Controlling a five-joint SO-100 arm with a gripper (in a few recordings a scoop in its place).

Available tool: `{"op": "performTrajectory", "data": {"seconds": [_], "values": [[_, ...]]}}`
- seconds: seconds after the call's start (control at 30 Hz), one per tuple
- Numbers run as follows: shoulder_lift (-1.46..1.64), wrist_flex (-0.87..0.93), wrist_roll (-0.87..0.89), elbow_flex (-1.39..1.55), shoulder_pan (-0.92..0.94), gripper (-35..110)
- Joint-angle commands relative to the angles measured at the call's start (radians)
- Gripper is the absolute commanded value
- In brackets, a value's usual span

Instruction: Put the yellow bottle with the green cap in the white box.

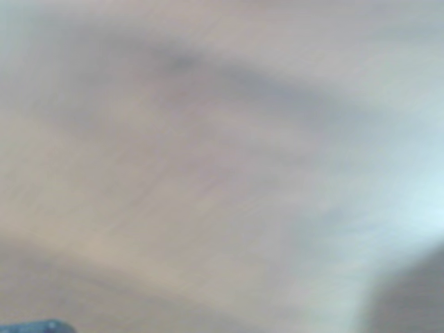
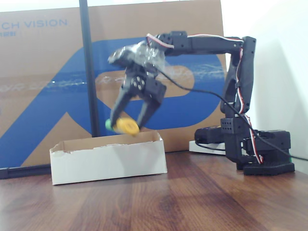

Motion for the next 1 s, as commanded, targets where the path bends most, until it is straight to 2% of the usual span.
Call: {"op": "performTrajectory", "data": {"seconds": [0.0,0.37,0.7,0.97], "values": [[0.144,0.002,0.005,-0.031,0.072,0],[0.19,-0.054,0.018,-0.049,0.364,0],[0.114,-0.198,0.046,-0.057,0.63,0],[-0.072,-0.195,0.023,-0.158,0.589,0]]}}
